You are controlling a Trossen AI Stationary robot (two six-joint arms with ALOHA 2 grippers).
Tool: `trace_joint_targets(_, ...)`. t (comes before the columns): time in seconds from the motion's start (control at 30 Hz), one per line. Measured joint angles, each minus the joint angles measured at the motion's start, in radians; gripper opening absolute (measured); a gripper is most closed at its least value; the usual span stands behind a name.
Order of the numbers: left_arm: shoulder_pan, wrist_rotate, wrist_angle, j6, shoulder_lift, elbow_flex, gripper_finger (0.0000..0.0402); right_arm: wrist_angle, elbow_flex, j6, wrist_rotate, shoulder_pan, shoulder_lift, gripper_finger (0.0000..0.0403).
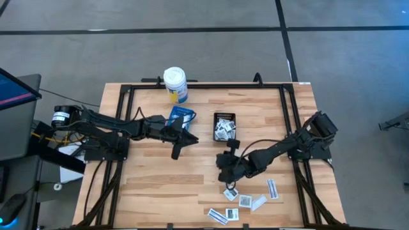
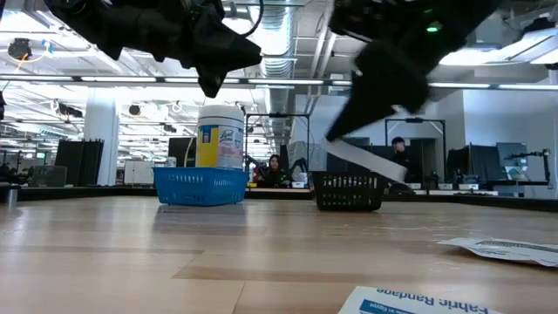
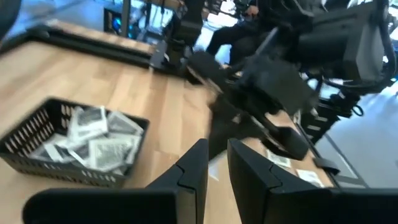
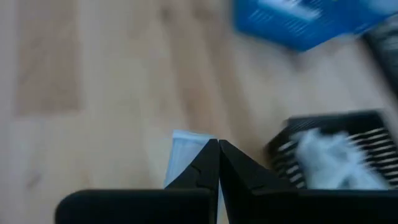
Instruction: Pick & Place First Aid Supplies
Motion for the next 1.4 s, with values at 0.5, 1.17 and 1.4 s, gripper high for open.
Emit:
trace_joint_targets(0.5, -0.008, -0.081, -0.036, -0.164, 0.000, -0.080, 0.0062, 0.256, 0.000, -0.070, 0.133, -0.126, -0.002, 0.0001)
trace_joint_targets(1.17, -0.108, -0.356, 0.082, -0.196, 0.152, -0.088, 0.0062, 0.515, 0.002, -0.229, -0.048, -0.226, 0.048, 0.0000)
trace_joint_targets(1.4, -0.105, -0.374, 0.082, -0.187, 0.152, -0.088, 0.0062, 0.523, 0.002, -0.256, -0.049, -0.224, 0.048, 0.0000)
